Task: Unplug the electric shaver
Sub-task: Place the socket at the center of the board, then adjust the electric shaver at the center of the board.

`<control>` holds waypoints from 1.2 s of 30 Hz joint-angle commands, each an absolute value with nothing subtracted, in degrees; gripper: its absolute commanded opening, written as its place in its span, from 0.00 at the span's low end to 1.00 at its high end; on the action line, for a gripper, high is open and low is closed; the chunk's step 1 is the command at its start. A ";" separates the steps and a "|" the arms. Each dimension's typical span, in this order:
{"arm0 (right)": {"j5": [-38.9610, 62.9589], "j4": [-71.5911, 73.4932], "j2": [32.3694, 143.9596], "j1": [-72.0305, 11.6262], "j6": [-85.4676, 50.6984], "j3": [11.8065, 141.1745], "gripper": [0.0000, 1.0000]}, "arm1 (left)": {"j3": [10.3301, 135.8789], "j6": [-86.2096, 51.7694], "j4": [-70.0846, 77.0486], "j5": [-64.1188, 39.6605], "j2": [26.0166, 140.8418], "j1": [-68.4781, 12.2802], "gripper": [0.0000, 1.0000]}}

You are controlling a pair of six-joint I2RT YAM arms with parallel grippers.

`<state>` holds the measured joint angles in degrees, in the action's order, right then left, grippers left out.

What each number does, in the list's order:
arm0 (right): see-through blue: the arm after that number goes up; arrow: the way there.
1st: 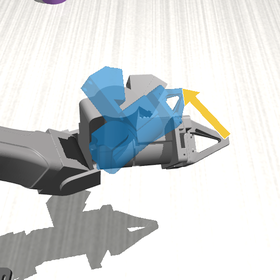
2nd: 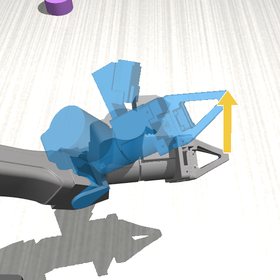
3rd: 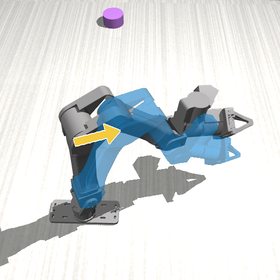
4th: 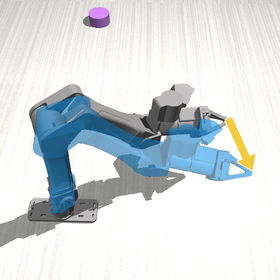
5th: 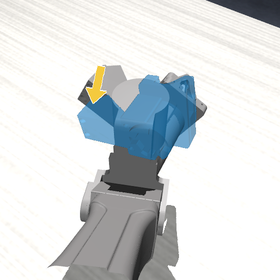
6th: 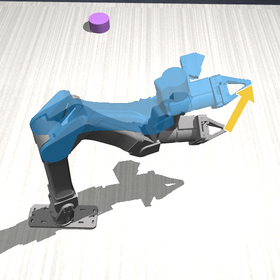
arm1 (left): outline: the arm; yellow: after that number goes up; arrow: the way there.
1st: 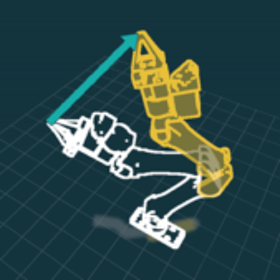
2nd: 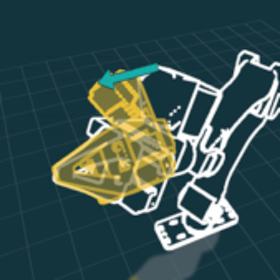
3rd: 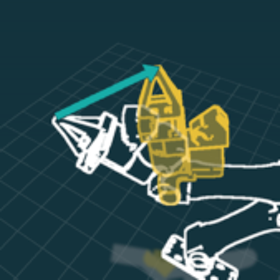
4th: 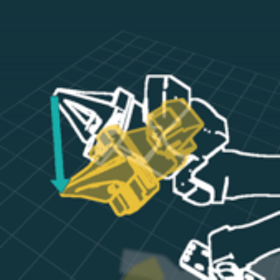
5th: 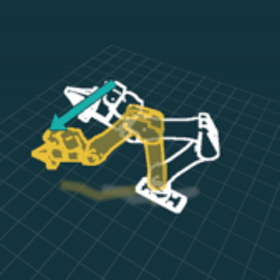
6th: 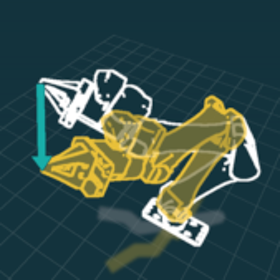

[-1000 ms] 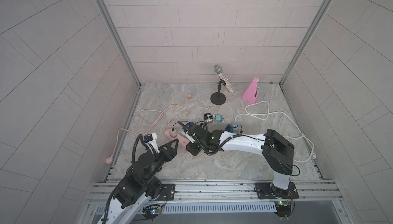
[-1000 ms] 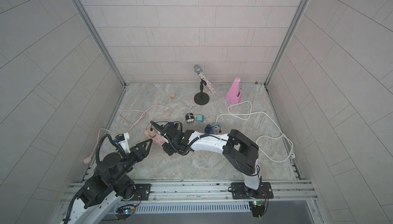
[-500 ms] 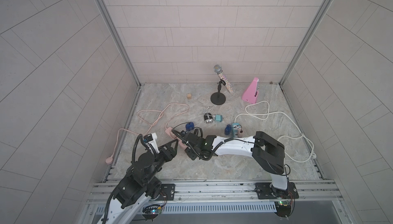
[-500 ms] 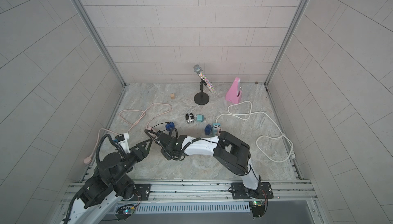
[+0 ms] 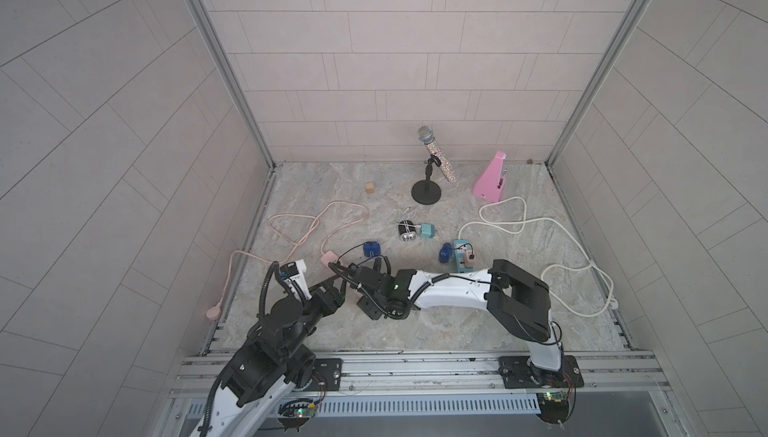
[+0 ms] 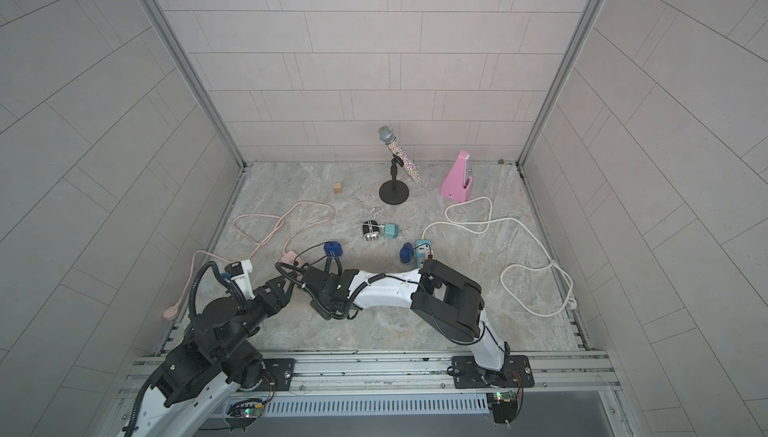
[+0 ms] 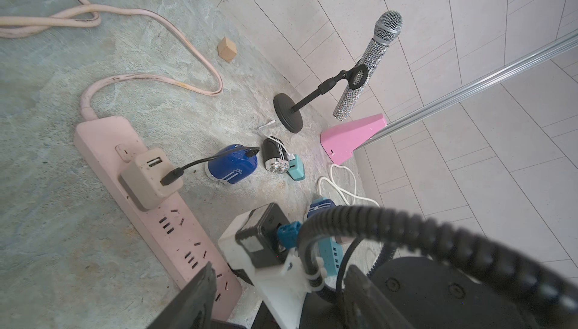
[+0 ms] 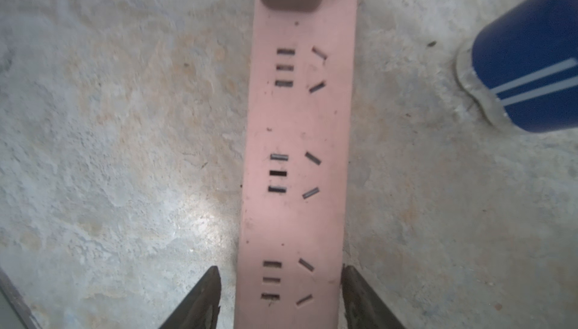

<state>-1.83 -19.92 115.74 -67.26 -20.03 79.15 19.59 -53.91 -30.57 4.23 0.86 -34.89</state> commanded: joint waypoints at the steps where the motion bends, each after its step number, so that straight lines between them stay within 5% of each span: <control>1: -1.42 -21.01 116.54 -67.71 -19.56 79.16 0.65 | 20.13 -52.89 -31.20 5.19 0.30 -34.71 0.69; 19: 5.47 -11.08 93.99 -54.98 -20.73 62.47 0.75 | 20.75 -52.43 -30.74 6.76 0.28 -34.74 0.70; 26: 16.89 -7.95 96.24 -47.87 -11.10 65.47 0.75 | 17.59 -52.71 -24.34 3.54 0.71 -34.70 0.70; 36: 17.24 7.34 104.30 -46.93 -3.00 65.63 0.74 | 16.44 -51.48 -21.42 0.55 4.04 -34.69 0.70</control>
<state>16.58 0.54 102.89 -46.78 -7.79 66.00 16.38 -53.01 -23.44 1.21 3.92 -34.89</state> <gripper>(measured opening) 0.739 0.698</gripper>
